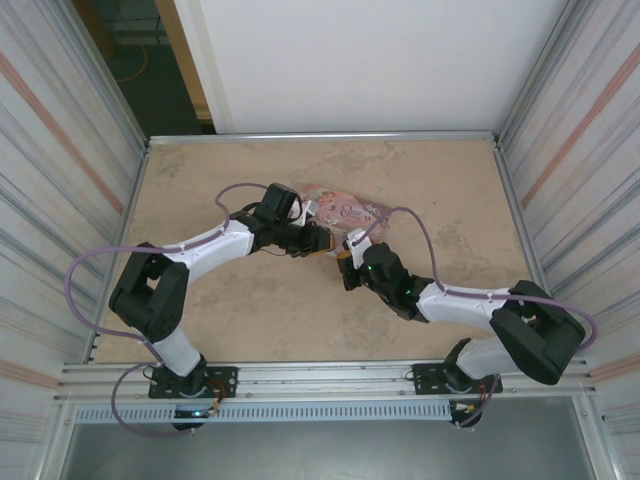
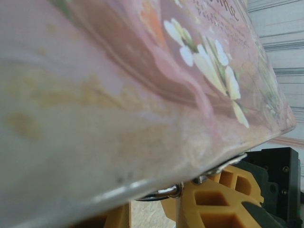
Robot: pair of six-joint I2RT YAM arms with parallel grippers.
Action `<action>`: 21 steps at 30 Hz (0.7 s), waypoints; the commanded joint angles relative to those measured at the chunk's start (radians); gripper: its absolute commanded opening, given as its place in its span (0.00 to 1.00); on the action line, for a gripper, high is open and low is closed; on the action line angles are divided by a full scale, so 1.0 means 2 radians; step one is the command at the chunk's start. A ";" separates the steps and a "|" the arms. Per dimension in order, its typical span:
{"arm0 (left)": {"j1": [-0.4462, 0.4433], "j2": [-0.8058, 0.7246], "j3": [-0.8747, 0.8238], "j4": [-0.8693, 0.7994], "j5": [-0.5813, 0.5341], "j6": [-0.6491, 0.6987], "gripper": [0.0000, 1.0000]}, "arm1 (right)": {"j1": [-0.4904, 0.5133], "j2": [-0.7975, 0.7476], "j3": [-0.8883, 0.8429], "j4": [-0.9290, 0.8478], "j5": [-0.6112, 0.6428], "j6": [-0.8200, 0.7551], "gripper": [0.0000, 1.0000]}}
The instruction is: Unlock the padlock with the key
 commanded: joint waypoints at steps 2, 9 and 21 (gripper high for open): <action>-0.006 -0.024 0.019 0.000 0.055 -0.007 0.00 | -0.010 0.010 -0.001 0.040 0.002 0.015 0.00; -0.006 -0.024 0.019 0.000 0.055 -0.009 0.00 | -0.012 0.013 -0.009 0.070 -0.017 0.015 0.00; -0.008 -0.024 0.023 0.003 0.065 -0.020 0.00 | -0.017 0.030 -0.016 0.133 -0.028 0.015 0.00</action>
